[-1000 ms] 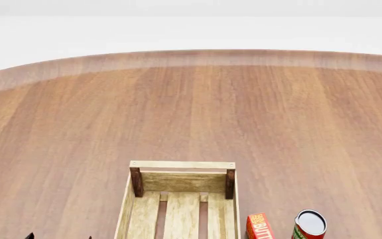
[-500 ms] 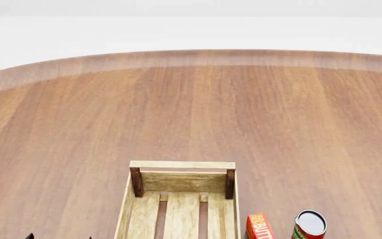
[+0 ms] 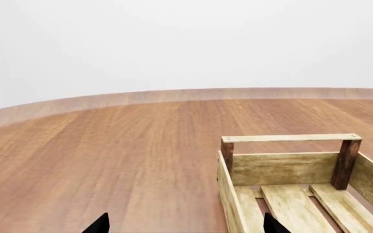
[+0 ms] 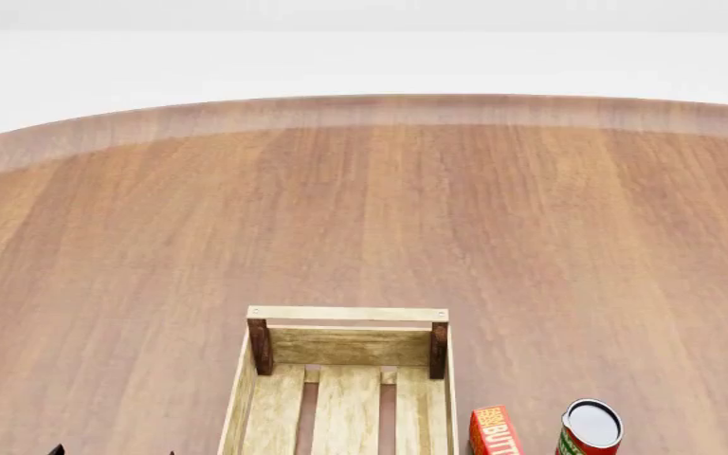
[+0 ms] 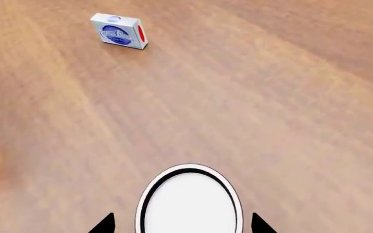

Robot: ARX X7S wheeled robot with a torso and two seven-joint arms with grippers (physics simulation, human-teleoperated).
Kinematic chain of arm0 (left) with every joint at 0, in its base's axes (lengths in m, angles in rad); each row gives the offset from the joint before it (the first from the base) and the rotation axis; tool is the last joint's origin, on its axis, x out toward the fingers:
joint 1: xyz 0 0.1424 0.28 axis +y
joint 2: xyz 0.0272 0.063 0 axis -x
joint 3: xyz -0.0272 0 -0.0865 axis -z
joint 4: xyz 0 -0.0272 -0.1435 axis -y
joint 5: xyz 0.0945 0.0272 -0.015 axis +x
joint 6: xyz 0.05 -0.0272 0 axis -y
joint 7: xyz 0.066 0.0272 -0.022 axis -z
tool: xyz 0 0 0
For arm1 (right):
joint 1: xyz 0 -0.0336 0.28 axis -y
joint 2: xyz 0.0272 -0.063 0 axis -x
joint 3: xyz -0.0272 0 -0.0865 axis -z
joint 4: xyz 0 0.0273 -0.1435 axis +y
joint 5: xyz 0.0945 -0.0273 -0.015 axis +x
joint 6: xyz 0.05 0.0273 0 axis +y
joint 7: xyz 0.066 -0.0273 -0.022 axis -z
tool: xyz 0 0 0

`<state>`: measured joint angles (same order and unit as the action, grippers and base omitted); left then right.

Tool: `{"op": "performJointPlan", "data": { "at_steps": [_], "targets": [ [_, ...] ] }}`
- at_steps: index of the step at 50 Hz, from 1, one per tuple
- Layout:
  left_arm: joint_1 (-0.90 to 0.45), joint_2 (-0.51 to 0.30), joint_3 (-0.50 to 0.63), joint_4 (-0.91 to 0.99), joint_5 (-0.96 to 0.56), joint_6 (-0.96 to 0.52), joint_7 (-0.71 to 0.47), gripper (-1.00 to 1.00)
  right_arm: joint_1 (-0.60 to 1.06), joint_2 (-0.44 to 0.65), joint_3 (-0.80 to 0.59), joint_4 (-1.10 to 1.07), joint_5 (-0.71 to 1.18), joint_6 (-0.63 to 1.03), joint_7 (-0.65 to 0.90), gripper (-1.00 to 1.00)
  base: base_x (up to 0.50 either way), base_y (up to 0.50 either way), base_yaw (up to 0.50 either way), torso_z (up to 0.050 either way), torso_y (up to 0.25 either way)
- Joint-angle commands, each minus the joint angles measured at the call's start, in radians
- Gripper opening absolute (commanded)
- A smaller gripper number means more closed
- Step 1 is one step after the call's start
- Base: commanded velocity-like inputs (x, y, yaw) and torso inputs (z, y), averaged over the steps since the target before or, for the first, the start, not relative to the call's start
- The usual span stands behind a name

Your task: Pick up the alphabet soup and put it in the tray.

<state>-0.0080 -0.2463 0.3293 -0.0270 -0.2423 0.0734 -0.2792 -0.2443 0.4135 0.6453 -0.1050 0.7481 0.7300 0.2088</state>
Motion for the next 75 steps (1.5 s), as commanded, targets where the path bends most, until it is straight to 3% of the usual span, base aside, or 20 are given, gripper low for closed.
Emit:
{"op": "performJointPlan", "data": {
  "at_steps": [1,31,32,47,65,75],
  "targets": [
    [-0.004,-0.002,0.004,-0.006,-0.003,0.003,-0.003,1.00,0.000,-0.005,-0.008,0.023,-0.011,-0.013,-0.005,1.00,0.00,0.00,0.00,0.000,0.000],
    [-0.010,-0.008,0.017,-0.014,-0.009,0.011,-0.011,1.00,0.021,-0.008,-0.043,0.062,-0.032,-0.040,-0.022,1.00,0.00,0.00,0.00,0.000,0.000],
    [-0.009,-0.009,0.017,-0.012,-0.009,0.010,-0.012,1.00,0.019,-0.008,-0.040,0.060,-0.034,-0.041,-0.017,-1.00,0.00,0.00,0.00,0.000,0.000],
    [-0.007,-0.014,0.022,-0.002,-0.013,0.007,-0.019,1.00,-0.003,-0.008,-0.033,-0.025,-0.011,-0.014,0.004,-1.00,0.00,0.00,0.00,0.000,0.000],
    [-0.018,-0.014,0.028,-0.021,-0.017,0.014,-0.020,1.00,-0.047,0.035,-0.040,-0.393,0.136,0.107,0.025,-1.00,0.00,0.00,0.00,0.000,0.001],
    [-0.023,-0.015,0.031,-0.030,-0.020,0.020,-0.021,1.00,-0.009,0.042,-0.039,-0.487,0.216,0.146,0.054,-1.00,0.00,0.00,0.00,0.000,0.001]
  ]
}}
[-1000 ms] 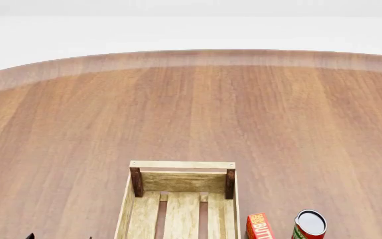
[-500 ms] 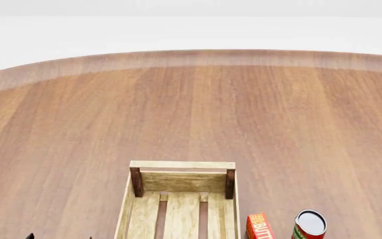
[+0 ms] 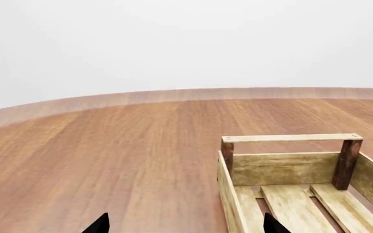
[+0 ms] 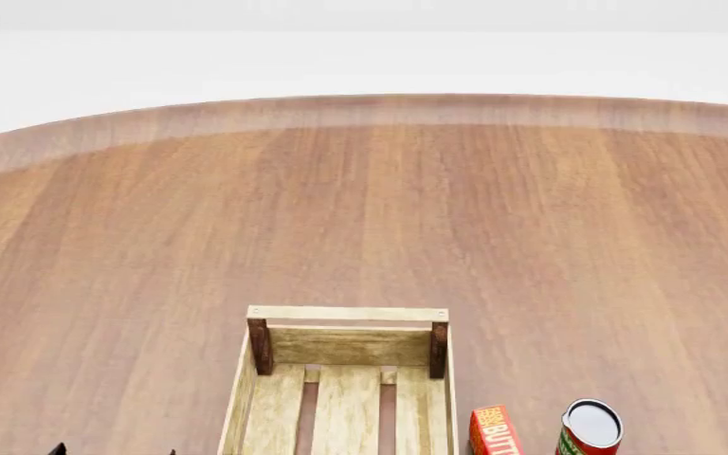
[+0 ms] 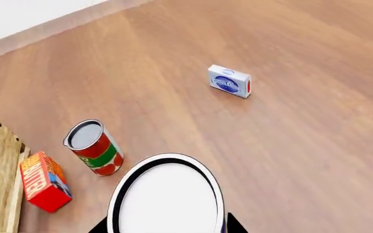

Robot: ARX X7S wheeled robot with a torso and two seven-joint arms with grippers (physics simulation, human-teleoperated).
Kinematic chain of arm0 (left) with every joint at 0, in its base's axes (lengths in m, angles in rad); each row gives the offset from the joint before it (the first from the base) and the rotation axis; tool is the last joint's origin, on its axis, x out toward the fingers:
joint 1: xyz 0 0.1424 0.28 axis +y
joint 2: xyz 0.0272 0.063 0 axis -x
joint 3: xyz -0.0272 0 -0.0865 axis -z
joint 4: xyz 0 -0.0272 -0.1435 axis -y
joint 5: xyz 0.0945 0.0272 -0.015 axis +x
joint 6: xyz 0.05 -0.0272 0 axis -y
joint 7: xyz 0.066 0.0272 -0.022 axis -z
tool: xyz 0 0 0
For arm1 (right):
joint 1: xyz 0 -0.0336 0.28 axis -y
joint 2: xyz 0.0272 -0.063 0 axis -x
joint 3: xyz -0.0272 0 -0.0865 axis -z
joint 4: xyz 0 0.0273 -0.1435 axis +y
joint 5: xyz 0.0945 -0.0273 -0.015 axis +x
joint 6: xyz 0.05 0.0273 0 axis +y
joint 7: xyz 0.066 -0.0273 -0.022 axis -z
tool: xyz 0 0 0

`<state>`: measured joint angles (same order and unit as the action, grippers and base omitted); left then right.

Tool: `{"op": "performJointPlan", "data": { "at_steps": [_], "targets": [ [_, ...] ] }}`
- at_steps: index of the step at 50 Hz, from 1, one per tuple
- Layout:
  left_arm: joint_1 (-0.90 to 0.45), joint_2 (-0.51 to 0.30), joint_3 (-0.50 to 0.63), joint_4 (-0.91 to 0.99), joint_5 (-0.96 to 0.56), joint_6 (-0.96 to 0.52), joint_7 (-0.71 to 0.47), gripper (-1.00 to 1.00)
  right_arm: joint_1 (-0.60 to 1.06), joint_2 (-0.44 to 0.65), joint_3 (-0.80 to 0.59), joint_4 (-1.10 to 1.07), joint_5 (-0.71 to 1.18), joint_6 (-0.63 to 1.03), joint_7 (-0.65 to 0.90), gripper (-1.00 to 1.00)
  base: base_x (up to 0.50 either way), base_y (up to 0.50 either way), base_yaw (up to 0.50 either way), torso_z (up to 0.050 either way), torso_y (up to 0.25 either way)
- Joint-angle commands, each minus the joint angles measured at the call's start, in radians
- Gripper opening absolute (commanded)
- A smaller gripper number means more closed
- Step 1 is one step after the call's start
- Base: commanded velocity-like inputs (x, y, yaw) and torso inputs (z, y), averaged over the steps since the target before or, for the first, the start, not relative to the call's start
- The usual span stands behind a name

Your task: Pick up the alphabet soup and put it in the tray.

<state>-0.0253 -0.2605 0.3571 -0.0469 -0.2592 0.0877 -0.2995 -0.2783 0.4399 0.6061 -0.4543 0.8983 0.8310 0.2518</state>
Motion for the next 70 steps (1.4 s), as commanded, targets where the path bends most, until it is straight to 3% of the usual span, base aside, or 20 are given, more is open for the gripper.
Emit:
{"op": "performJointPlan", "data": {
  "at_steps": [1,18,37,55,70],
  "targets": [
    [-0.006,0.000,0.003,-0.011,-0.003,0.006,0.000,1.00,0.029,0.016,0.000,-0.149,0.076,0.050,0.016,-1.00,0.00,0.00,0.00,0.000,0.000],
    [0.002,-0.008,0.008,0.007,-0.006,0.003,-0.009,1.00,0.138,0.050,-0.032,-0.266,0.201,0.126,0.113,-1.00,0.00,0.00,0.00,0.000,0.001],
    [0.007,-0.015,0.014,0.019,-0.010,0.001,-0.017,1.00,0.315,0.071,-0.157,-0.310,0.307,0.206,0.213,-1.00,0.00,0.00,0.00,0.000,0.000],
    [-0.008,-0.013,0.017,-0.004,-0.016,0.008,-0.016,1.00,0.455,0.031,-0.309,-0.289,0.344,0.250,0.248,-1.00,0.00,0.00,0.00,0.000,0.001],
    [-0.010,-0.016,0.022,-0.004,-0.020,0.010,-0.018,1.00,0.568,-0.046,-0.483,-0.246,0.260,0.249,0.225,-1.00,0.00,0.00,0.00,0.000,0.001]
  ]
}}
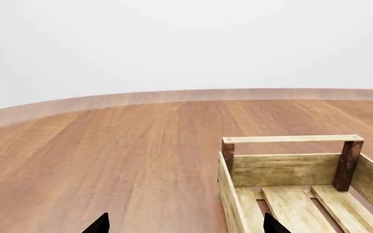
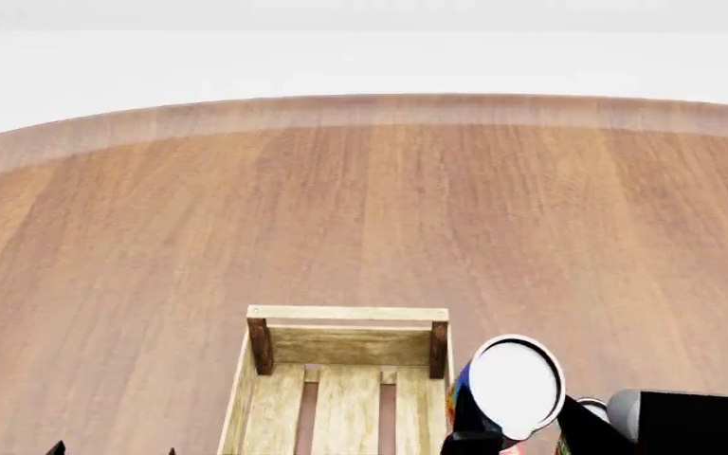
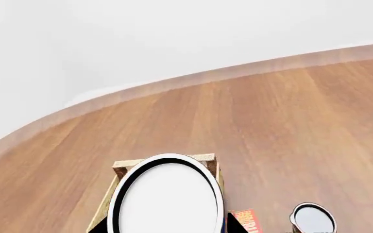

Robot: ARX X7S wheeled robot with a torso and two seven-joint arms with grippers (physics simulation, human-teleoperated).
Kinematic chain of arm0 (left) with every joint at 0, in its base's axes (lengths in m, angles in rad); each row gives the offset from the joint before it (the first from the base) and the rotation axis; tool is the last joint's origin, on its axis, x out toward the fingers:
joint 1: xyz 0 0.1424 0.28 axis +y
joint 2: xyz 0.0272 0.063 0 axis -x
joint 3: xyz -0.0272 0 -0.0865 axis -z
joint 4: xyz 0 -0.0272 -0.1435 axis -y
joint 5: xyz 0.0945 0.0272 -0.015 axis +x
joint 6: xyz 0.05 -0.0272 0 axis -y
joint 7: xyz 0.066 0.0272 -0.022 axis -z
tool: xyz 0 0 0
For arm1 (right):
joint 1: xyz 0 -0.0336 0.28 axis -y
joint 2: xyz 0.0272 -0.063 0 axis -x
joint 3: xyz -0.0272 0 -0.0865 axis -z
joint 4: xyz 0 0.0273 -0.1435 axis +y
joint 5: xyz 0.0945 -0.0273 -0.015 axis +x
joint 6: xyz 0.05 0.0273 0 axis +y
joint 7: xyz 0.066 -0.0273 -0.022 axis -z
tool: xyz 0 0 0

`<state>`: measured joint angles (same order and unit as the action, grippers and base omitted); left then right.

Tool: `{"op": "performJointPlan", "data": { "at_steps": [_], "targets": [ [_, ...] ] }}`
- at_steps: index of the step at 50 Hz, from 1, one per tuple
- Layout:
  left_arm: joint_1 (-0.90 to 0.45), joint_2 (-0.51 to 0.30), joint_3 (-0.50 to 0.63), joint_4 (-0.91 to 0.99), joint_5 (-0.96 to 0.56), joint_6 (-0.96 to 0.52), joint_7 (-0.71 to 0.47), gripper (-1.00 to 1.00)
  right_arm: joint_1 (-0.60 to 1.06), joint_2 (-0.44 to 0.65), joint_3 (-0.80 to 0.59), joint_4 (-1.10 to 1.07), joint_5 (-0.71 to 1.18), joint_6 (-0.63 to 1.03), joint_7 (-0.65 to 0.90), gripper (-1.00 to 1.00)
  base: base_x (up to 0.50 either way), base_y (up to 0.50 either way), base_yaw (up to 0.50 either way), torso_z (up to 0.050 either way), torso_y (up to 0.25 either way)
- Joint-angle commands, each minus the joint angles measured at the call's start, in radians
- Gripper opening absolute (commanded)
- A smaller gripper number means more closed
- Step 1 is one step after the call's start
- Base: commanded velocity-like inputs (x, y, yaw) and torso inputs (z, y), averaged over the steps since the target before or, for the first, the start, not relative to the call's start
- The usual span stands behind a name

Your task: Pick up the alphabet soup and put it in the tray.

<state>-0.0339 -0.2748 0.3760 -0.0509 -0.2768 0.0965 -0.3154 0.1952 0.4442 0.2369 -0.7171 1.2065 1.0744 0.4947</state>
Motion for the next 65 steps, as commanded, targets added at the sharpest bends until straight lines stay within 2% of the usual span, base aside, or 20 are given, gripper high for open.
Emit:
{"op": "performJointPlan", "data": {
  "at_steps": [1,19,42,65],
  "targets": [
    [0.000,-0.002,0.003,0.000,-0.003,0.001,-0.002,1.00,0.100,-0.055,-0.122,0.020,-0.052,0.005,-0.020,-1.00,0.00,0.00,0.00,0.000,0.000],
    [0.001,-0.007,0.007,0.007,-0.007,0.003,-0.008,1.00,0.212,-0.160,-0.337,0.180,-0.228,-0.069,-0.115,-1.00,0.00,0.00,0.00,0.001,0.001],
    [0.006,-0.013,0.012,0.019,-0.014,0.003,-0.015,1.00,0.261,-0.225,-0.465,0.383,-0.346,-0.163,-0.200,-1.00,0.00,0.00,0.00,0.000,0.001],
    [0.011,-0.020,0.017,0.030,-0.020,0.002,-0.022,1.00,0.223,-0.255,-0.527,0.498,-0.413,-0.265,-0.248,-1.00,0.00,0.00,0.00,0.000,0.000]
  ]
}}
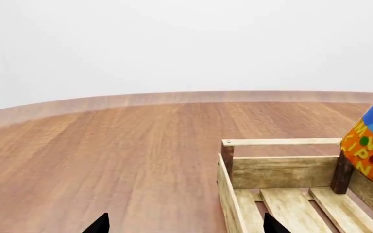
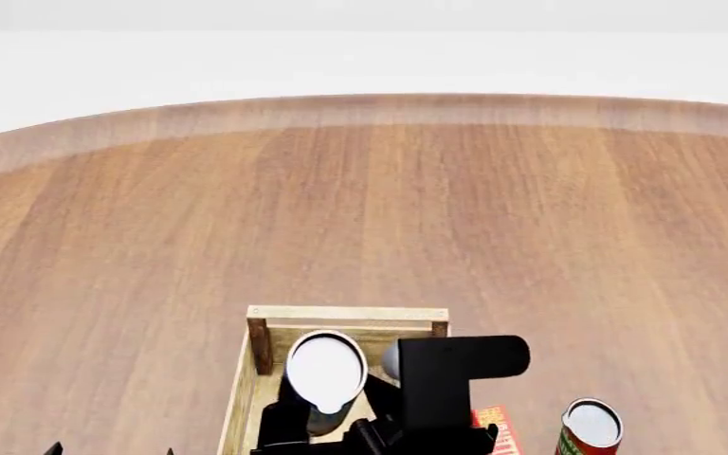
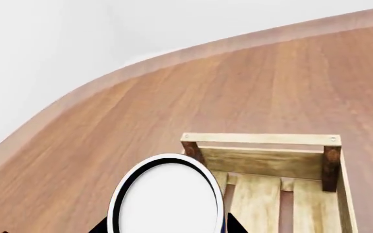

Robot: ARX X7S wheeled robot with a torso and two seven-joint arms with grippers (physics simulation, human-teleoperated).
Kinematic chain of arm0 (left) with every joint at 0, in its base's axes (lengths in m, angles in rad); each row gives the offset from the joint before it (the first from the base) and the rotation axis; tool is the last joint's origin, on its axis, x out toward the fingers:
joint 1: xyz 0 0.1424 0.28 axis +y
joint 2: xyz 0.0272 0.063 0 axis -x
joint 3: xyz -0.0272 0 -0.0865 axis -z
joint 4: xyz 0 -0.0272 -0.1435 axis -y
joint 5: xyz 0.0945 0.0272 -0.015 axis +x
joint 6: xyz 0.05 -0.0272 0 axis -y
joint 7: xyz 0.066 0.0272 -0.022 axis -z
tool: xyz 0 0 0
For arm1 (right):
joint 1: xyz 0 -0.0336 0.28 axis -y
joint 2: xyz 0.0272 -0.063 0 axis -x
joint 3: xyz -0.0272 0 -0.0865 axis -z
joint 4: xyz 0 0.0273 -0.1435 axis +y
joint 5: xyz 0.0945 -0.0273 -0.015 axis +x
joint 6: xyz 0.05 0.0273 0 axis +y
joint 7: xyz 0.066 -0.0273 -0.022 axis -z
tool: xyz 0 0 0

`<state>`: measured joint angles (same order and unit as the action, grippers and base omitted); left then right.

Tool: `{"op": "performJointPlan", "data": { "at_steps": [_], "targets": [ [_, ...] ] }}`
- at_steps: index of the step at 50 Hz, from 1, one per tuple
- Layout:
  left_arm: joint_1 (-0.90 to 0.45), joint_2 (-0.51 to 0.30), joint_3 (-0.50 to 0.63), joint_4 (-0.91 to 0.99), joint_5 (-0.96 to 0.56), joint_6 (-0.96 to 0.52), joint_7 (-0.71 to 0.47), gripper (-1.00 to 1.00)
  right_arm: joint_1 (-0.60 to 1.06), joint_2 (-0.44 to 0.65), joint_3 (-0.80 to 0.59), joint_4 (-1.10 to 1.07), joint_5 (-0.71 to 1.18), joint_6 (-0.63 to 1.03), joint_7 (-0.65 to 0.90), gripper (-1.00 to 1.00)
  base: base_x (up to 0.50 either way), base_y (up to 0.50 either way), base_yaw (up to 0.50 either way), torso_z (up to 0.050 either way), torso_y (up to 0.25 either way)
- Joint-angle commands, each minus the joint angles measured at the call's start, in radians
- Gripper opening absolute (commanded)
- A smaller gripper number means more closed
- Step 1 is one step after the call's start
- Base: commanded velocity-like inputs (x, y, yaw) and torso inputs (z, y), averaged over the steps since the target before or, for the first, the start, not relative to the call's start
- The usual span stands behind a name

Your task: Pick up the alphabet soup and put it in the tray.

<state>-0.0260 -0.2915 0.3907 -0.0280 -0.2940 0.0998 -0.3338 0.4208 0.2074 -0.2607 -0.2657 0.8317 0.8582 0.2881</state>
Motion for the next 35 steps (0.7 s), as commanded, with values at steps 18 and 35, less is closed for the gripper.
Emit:
{"op": "performJointPlan", "data": {
  "at_steps": [18,35],
  "targets": [
    [-0.003,-0.005,0.006,0.000,-0.006,0.002,-0.005,1.00,-0.018,-0.019,-0.074,0.144,-0.097,-0.109,-0.063,-1.00,0.00,0.00,0.00,0.001,0.001],
    [-0.006,-0.007,0.010,-0.007,-0.009,0.008,-0.006,1.00,-0.027,-0.019,-0.097,0.201,-0.124,-0.137,-0.060,-1.00,0.00,0.00,0.00,0.000,0.001]
  ]
}}
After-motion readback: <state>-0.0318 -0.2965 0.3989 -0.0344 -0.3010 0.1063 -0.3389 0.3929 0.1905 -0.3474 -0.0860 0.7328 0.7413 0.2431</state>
